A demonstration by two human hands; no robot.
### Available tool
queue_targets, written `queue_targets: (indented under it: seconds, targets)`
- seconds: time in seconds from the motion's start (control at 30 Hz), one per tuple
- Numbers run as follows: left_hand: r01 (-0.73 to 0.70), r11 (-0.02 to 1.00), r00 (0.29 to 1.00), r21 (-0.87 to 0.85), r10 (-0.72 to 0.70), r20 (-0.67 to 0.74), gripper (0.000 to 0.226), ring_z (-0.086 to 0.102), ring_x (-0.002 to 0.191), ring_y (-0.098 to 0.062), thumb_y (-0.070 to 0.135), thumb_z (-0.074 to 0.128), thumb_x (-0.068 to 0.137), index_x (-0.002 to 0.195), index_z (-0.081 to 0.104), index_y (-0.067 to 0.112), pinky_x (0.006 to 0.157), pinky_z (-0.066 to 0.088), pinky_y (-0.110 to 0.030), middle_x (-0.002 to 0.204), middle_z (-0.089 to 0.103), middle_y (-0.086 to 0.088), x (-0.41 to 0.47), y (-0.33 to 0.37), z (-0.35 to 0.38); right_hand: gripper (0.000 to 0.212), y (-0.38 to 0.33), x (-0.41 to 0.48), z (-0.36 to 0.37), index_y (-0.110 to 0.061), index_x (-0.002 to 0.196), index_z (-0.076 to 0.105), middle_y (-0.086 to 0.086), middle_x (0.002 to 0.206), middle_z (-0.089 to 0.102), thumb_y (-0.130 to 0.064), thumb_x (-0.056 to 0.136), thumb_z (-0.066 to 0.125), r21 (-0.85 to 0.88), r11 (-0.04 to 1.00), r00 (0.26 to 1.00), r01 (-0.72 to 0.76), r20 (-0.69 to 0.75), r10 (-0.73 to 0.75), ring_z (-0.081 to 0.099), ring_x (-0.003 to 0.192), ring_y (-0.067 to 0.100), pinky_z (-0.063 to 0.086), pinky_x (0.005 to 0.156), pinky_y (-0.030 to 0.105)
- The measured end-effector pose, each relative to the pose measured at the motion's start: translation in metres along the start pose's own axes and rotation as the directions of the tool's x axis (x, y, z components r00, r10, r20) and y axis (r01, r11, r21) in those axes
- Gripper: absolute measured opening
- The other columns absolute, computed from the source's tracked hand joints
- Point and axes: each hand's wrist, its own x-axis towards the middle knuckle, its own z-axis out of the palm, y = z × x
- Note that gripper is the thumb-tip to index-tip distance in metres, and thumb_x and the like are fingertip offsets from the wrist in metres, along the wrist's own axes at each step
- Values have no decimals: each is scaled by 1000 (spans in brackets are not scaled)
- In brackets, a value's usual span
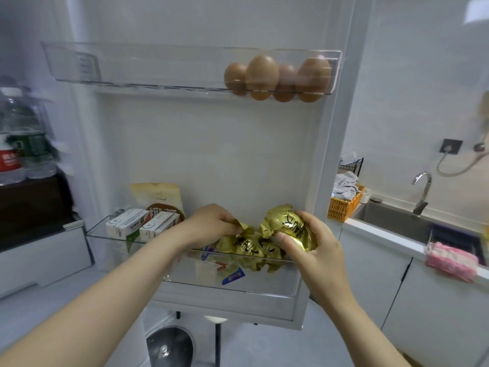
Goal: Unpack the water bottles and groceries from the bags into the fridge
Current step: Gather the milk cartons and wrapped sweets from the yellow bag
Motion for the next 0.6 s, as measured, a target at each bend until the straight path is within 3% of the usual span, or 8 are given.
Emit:
queue_targets:
  seconds: [0.1,0.17,0.27,0.4,0.47,0.53,0.6]
  targets:
    - [20,999,986,47,-27,164,17,52,46,-5,22,64,87,70,69,18,45,38,-14,53,58,7,7,0,12,47,-1,-1,1,-30,118,61,-14,105,63,-28,76,80,7,1000,1000,4,-7,-4,58,99,-2,50,85,21]
    - [48,998,969,27,-54,243,17,54,43,-3,19,63,87,71,67,17,39,38,-13,50,58,7,9,-1,19,47,-1,-1,1,-31,117,60,-15,104,61,-27,76,80,7,1000,1000,5,-6,-5,57,98,-5,48,83,18]
    - [67,998,951,4,-65,301,18,57,47,-6,19,61,89,72,67,15,39,39,-13,57,61,2,10,-3,21,48,0,-2,2,-27,120,60,-17,104,60,-28,76,80,-1,1000,1000,7,-10,-7,56,98,-7,47,82,14]
    - [100,993,934,-63,-72,349,17,58,50,-3,20,59,92,90,70,7,41,40,-11,57,62,5,10,-8,16,49,0,-2,4,-27,121,60,-16,104,60,-27,76,80,8,1000,1000,4,-19,-4,56,98,-8,47,82,14]
    - [119,991,918,-64,-85,387,23,52,42,3,21,55,94,77,65,11,41,37,-9,47,57,13,9,-7,13,49,0,-3,4,-28,120,60,-15,104,60,-27,76,80,11,1000,1000,6,-19,-6,56,99,-8,46,82,14]
    - [157,987,891,-33,-127,436,28,53,44,1,25,51,93,68,60,15,46,39,-9,50,60,11,6,-1,15,48,-1,-5,3,-33,118,58,-17,105,60,-28,76,79,9,1000,1000,13,-16,-13,56,99,-8,45,81,11]
    - [230,973,867,-28,-192,460,32,62,66,-11,40,50,85,80,66,13,63,45,-17,74,70,0,7,0,19,48,-2,-6,2,-35,117,56,-18,105,60,-29,76,79,7,1000,1000,20,-12,-20,56,99,-7,45,82,10]
